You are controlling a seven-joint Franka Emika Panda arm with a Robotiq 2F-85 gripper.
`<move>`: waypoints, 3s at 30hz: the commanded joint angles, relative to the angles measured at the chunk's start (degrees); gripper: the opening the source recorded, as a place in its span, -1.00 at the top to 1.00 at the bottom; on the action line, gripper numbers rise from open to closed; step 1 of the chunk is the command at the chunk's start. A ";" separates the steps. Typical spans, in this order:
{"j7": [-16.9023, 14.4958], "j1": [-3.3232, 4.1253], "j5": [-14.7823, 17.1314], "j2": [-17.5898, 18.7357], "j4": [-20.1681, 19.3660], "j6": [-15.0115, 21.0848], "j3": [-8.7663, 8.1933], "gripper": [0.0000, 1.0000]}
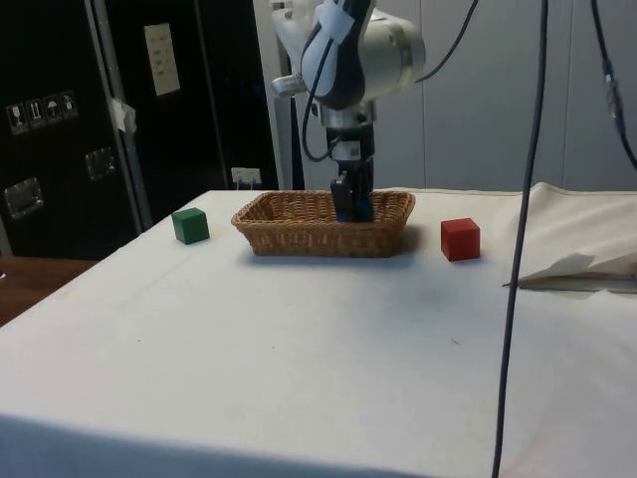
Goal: Pick up exactly two blocks and place them into the basket.
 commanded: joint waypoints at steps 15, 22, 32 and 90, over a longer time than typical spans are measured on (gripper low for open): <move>-1.49 -0.40 1.78 -0.23 -0.06 0.29 0.57 -1.00; -0.97 0.06 0.57 -1.03 0.34 -0.74 -0.52 -1.00; 0.00 0.63 -2.18 -4.47 1.49 -3.95 -2.23 -1.00; 8.94 1.55 -10.43 6.53 28.48 -17.99 -1.20 -1.00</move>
